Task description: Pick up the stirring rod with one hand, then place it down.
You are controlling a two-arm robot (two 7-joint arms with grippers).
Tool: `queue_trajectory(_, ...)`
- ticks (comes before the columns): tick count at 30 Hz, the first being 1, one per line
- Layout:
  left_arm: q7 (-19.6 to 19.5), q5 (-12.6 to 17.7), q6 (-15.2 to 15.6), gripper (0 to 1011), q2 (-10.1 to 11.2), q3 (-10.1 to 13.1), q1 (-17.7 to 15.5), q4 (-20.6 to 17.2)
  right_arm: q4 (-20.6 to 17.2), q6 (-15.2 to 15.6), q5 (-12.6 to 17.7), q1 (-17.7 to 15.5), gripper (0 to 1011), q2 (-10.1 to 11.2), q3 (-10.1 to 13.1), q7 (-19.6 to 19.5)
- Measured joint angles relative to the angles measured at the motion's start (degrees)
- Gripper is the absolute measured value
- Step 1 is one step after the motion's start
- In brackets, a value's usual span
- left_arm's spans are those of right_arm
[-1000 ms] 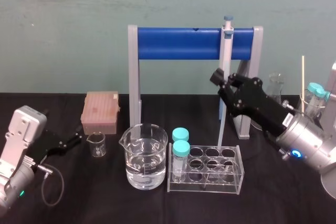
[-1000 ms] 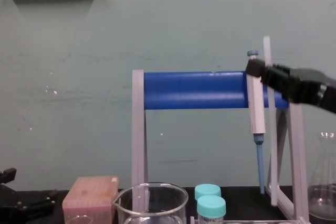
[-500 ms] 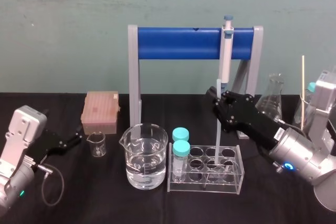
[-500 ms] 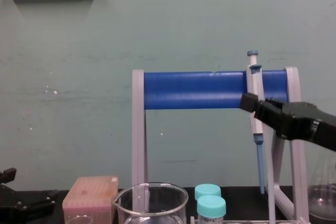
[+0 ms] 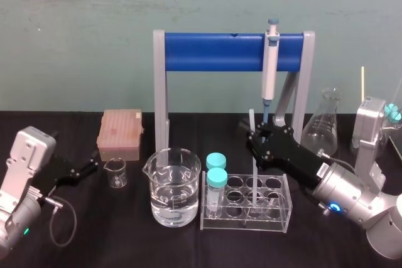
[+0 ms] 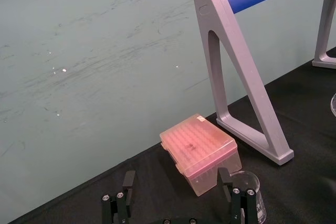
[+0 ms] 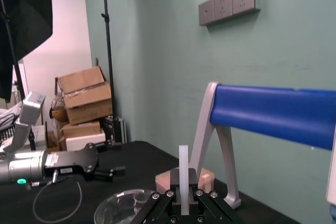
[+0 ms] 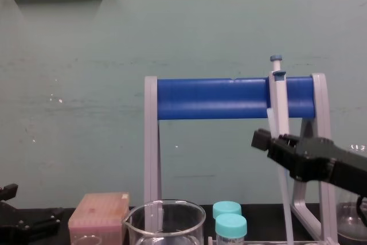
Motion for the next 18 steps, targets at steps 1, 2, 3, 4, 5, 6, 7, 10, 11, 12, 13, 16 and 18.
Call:
queue_trajectory(1,0.0,0.0,0.0,1000,0.0,0.0,0.0,0.0,0.23,0.0,-0.12,0.02,66,-0.05,-0.07,0.02)
queue_trajectory(2,0.0,0.0,0.0,1000,0.0,0.0,0.0,0.0,0.68,0.0,-0.23,0.05,66,-0.14,-0.2,0.06)
queue_trajectory(3,0.0,0.0,0.0,1000,0.0,0.0,0.0,0.0,0.9,0.01,-0.29,0.05,66,-0.18,-0.26,0.07)
queue_trajectory(4,0.0,0.0,0.0,1000,0.0,0.0,0.0,0.0,1.14,0.01,-0.39,0.06,66,-0.24,-0.33,0.08)
queue_trajectory(5,0.0,0.0,0.0,1000,0.0,0.0,0.0,0.0,1.6,0.02,-0.65,0.06,66,-0.34,-0.46,0.09)
queue_trajectory(6,0.0,0.0,0.0,1000,0.0,0.0,0.0,0.0,1.6,0.02,-0.65,0.06,66,-0.34,-0.46,0.09)
queue_trajectory(7,0.0,0.0,0.0,1000,0.0,0.0,0.0,0.0,2.0,-0.02,-0.96,0.06,66,-0.45,-0.6,0.08)
queue_trajectory(10,0.0,0.0,0.0,1000,0.0,0.0,0.0,0.0,2.9,-0.24,-1.58,0.06,66,-0.64,-0.83,0.05)
queue_trajectory(11,0.0,0.0,0.0,1000,0.0,0.0,0.0,0.0,3.12,-0.32,-1.71,0.08,66,-0.7,-0.86,0.04)
queue_trajectory(12,0.0,0.0,0.0,1000,0.0,0.0,0.0,0.0,3.53,-0.41,-1.96,0.1,66,-0.83,-0.9,0.04)
queue_trajectory(13,0.0,0.0,0.0,1000,0.0,0.0,0.0,0.0,3.66,-0.44,-2.05,0.1,66,-0.88,-0.92,0.01)
queue_trajectory(16,0.0,0.0,0.0,1000,0.0,0.0,0.0,0.0,4.19,-0.5,-2.47,0.18,66,-1.09,-0.94,-0.17)
queue_trajectory(18,0.0,0.0,0.0,1000,0.0,0.0,0.0,0.0,4.39,-0.5,-2.68,0.2,66,-1.17,-0.95,-0.26)
